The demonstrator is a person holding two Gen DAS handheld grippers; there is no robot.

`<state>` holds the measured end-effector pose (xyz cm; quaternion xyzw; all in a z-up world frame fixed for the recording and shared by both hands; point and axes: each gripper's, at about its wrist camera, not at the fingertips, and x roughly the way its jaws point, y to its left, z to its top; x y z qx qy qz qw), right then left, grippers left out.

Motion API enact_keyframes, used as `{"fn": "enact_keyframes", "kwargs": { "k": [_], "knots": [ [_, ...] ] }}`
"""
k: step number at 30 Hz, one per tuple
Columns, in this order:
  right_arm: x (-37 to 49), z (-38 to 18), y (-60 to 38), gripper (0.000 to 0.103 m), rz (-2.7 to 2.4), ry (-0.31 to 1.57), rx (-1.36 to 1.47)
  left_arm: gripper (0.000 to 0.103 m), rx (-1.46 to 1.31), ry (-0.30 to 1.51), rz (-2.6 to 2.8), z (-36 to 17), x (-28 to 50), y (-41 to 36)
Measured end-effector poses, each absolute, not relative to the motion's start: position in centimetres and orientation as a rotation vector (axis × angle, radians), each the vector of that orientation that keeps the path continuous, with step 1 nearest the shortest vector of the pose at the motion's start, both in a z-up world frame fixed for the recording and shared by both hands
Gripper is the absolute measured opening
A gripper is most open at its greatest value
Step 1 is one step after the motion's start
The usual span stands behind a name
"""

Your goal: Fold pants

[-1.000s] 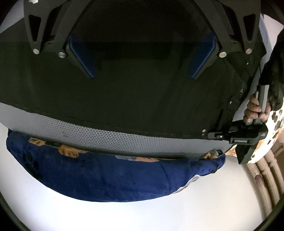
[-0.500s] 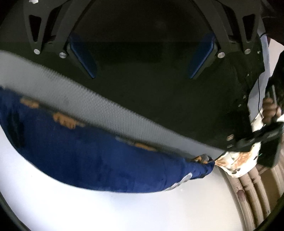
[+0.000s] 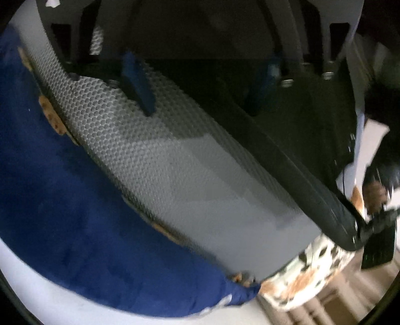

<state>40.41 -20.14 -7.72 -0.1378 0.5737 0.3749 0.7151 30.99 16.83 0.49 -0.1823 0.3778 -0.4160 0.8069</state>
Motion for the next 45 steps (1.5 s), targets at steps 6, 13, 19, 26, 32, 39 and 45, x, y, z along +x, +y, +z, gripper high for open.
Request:
{"fn": "enact_keyframes", "kwargs": {
  "k": [6, 13, 19, 26, 32, 39, 45],
  "knots": [
    [41.2, -8.7, -22.4, 0.036, 0.872, 1.331, -0.255, 0.007, -0.372, 0.825, -0.871, 0.1, 31.1, 16.6],
    [39.2, -7.4, -22.9, 0.011, 0.75, 1.23, -0.288, 0.007, -0.367, 0.857, -0.801, -1.2, 33.2, 16.3],
    [34.9, -4.0, -23.2, 0.009, 0.563, 1.111, -0.318, 0.007, -0.307, 0.873, -0.756, -1.3, 33.2, 16.5],
    [26.6, -0.1, -22.8, 0.008, 0.438, 1.024, -0.3, 0.008, -0.246, 0.869, -0.799, 0.2, 28.8, 17.3],
    [20.3, 0.4, -22.5, 0.008, 0.393, 1.032, -0.203, 0.013, -0.184, 0.899, -0.847, 0.5, 23.8, 18.3],
    [14.4, -2.9, -21.3, 0.008, 0.384, 1.113, -0.117, 0.016, -0.076, 0.996, -0.853, -2.2, 18.1, 18.9],
    [11.9, -6.6, -20.7, 0.008, 0.381, 1.184, -0.089, 0.02, 0.043, 1.122, -0.827, -6.4, 14.6, 18.8]
  ]
}}
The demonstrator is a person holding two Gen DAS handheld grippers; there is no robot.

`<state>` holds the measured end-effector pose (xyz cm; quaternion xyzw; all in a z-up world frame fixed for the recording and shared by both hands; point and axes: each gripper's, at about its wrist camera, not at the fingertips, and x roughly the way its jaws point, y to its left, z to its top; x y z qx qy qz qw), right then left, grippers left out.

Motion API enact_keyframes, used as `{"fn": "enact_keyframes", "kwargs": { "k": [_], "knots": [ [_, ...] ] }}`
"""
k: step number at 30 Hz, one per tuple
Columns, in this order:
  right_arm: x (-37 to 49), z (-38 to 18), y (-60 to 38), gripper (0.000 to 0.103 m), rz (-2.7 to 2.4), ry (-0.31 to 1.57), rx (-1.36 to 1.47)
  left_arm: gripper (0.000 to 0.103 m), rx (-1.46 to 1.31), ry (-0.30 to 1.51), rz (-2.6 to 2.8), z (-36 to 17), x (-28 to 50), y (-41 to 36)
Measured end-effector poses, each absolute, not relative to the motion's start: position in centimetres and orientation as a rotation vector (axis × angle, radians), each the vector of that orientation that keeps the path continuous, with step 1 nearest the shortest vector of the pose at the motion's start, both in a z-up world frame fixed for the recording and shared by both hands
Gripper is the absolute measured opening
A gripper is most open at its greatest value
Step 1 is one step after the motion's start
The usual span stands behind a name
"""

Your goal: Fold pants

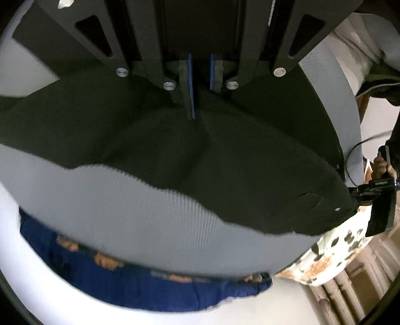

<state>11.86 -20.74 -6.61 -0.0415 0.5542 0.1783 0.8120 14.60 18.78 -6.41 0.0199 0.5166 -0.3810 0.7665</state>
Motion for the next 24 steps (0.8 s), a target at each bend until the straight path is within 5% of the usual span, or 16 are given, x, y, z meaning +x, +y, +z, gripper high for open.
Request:
{"fn": "enact_keyframes", "kwargs": {
  "k": [12, 14, 15, 24],
  "knots": [
    [10.9, -9.1, -19.9, 0.009, 0.326, 1.204, -0.105, 0.036, 0.178, 1.124, -0.725, -6.1, 12.6, 17.9],
    [10.9, -9.1, -19.9, 0.009, 0.322, 1.199, -0.098, 0.071, 0.211, 1.119, -0.652, -5.7, 12.1, 18.5],
    [10.9, -9.1, -19.9, 0.009, 0.321, 1.196, -0.094, 0.073, 0.212, 1.117, -0.626, -5.5, 12.1, 19.0],
    [10.9, -9.2, -20.1, 0.009, 0.327, 1.174, -0.064, 0.073, -0.241, 1.128, -0.418, -1.4, 10.9, 24.9]
  ]
}}
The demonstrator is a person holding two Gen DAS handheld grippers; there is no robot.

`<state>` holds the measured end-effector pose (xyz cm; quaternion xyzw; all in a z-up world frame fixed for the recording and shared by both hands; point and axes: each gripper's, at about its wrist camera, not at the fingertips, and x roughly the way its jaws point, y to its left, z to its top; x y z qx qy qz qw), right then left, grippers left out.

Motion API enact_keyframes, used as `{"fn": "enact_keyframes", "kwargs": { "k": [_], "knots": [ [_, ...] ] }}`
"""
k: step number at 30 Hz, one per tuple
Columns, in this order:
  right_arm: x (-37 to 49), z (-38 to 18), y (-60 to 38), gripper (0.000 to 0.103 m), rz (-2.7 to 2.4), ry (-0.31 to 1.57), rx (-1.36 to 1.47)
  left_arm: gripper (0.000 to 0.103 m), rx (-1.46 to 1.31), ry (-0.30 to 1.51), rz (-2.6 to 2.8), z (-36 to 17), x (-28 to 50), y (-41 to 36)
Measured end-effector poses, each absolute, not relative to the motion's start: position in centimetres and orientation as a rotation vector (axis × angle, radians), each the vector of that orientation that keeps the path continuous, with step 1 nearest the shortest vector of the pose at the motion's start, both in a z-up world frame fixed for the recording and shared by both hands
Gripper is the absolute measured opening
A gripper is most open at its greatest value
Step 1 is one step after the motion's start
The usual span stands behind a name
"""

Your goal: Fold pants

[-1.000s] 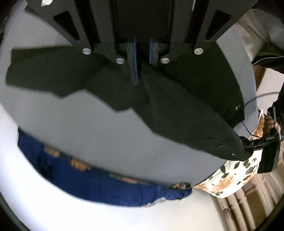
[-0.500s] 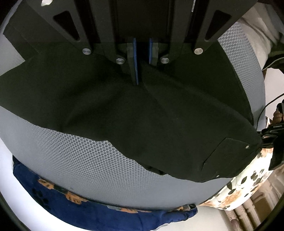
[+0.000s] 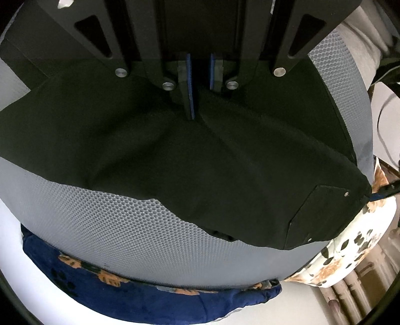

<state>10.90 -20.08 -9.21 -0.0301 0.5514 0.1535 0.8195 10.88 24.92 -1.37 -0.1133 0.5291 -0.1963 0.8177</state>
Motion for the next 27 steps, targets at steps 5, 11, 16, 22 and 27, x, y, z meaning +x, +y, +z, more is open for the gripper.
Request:
{"fn": "enact_keyframes", "kwargs": {
  "k": [5, 11, 16, 22, 27],
  "knots": [
    [10.7, -9.3, -20.1, 0.01, 0.331, 1.159, -0.063, 0.063, -0.622, 1.241, -0.327, -3.9, 10.2, 25.9],
    [10.5, -9.3, -20.4, 0.01, 0.337, 1.141, -0.053, 0.061, -0.757, 1.264, -0.256, -6.2, 10.1, 24.2],
    [10.3, -9.3, -20.6, 0.01, 0.338, 1.132, -0.051, 0.048, -0.814, 1.237, -0.242, -7.0, 11.1, 23.5],
    [10.2, -9.0, -20.3, 0.01, 0.32, 1.126, -0.056, 0.023, -0.728, 1.222, -0.287, -5.8, 12.8, 21.7],
    [9.0, -7.1, -19.9, 0.009, 0.286, 1.088, -0.089, 0.023, -0.589, 1.167, -0.403, -2.5, 14.3, 21.6]
  ]
}}
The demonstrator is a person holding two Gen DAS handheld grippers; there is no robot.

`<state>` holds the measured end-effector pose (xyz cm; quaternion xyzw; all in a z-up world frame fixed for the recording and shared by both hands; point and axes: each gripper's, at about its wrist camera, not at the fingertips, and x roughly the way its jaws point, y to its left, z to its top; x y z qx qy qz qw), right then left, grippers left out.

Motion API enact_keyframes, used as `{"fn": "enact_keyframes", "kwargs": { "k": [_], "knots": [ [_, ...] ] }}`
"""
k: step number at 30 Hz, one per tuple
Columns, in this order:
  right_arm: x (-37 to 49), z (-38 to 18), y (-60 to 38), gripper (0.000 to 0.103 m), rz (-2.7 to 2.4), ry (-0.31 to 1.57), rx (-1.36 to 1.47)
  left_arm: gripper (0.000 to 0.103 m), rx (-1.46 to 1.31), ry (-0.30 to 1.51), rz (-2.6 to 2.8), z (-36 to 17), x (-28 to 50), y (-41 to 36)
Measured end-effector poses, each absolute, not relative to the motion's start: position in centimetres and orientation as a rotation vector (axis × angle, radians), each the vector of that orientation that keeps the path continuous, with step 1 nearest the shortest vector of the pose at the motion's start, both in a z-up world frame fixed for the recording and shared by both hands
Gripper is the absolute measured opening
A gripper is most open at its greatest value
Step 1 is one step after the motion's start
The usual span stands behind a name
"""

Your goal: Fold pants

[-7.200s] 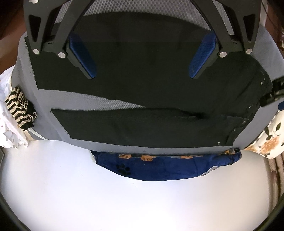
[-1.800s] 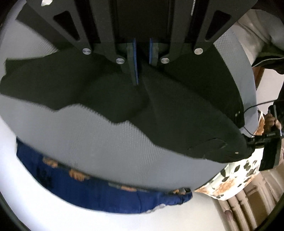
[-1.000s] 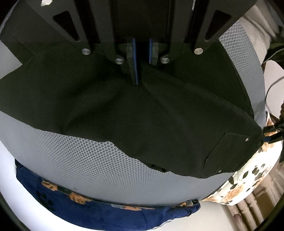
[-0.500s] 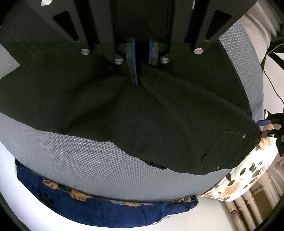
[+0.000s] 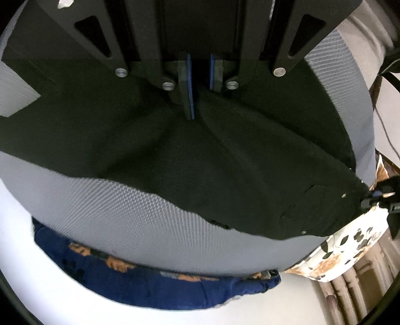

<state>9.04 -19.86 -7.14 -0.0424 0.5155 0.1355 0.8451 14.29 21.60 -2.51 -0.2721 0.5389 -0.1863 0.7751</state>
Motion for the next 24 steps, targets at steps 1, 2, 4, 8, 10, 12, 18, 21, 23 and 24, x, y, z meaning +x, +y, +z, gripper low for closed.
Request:
{"fn": "enact_keyframes", "kwargs": {
  "k": [1, 2, 4, 8, 10, 12, 18, 21, 23, 24],
  "knots": [
    [8.7, -6.7, -19.9, 0.009, 0.286, 1.08, -0.091, 0.023, -0.556, 1.162, -0.422, -2.2, 14.4, 21.7],
    [8.4, -6.2, -19.8, 0.009, 0.286, 1.074, -0.088, 0.023, -0.516, 1.16, -0.445, -1.9, 14.8, 21.6],
    [7.4, -5.3, -19.5, 0.009, 0.295, 1.07, -0.081, 0.023, -0.449, 1.164, -0.469, -1.9, 15.5, 21.6],
    [5.7, -4.8, -17.7, 0.009, 0.323, 1.072, -0.123, 0.023, -0.343, 1.207, -0.469, -3.4, 15.6, 22.9],
    [5.0, -5.5, -16.9, 0.009, 0.338, 1.095, -0.133, 0.023, -0.319, 1.245, -0.461, -4.4, 15.4, 23.0],
    [4.6, -6.4, -16.6, 0.009, 0.348, 1.126, -0.121, 0.023, -0.296, 1.274, -0.45, -5.7, 15.1, 22.9],
    [4.0, -8.8, -15.9, 0.009, 0.342, 1.18, -0.145, 0.023, -0.307, 1.26, -0.465, -7.0, 14.6, 23.7],
    [4.2, -8.9, -16.1, 0.009, 0.34, 1.184, -0.128, 0.024, -0.279, 1.249, -0.464, -6.9, 14.2, 24.0],
    [4.1, -8.5, -16.1, 0.009, 0.33, 1.187, -0.116, 0.023, -0.271, 1.243, -0.457, -6.7, 14.2, 23.1],
    [3.9, -8.3, -16.0, 0.009, 0.333, 1.18, -0.129, 0.023, -0.248, 1.232, -0.461, -6.5, 13.9, 23.4]
  ]
}}
